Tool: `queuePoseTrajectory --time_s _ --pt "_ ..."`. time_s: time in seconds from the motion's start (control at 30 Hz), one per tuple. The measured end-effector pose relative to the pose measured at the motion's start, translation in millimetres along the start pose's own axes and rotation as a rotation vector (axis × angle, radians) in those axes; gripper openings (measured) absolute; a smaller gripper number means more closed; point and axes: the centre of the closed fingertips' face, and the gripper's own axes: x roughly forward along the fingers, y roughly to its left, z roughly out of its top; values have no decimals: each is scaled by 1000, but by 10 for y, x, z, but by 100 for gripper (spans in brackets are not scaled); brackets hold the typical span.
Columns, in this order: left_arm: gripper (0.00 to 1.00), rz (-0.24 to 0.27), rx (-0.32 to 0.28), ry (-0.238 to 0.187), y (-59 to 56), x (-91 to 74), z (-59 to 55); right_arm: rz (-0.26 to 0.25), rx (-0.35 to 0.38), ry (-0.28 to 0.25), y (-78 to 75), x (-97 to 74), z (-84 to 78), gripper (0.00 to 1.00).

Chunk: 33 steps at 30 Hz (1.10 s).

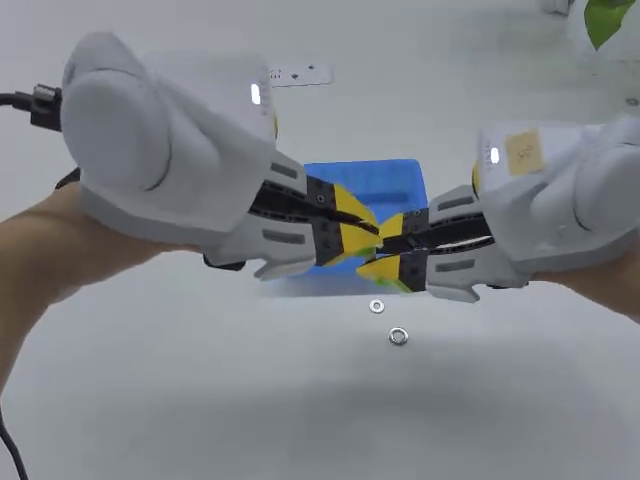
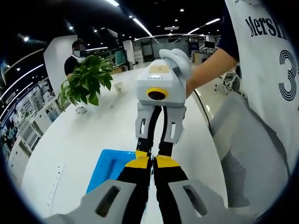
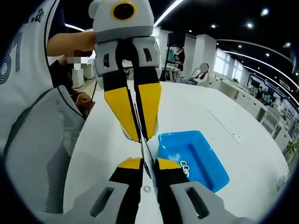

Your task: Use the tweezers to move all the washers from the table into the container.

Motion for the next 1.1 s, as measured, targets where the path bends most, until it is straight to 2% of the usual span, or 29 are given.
queuePoseTrajectory --time_s 0.4,0.63,0.8,1.1 --pt "6 1 -46 -19 -204 2 -9 18 11 7 206 -46 -70 11" --pt "6 -11 -61 -34 -341 118 -7 25 29 27 327 -92 -187 11" --pt "6 -31 -69 -29 -435 190 -27 36 44 37 424 -121 -284 11" --pt "6 -68 -93 -8 -546 317 -92 45 70 48 509 -113 -431 11"
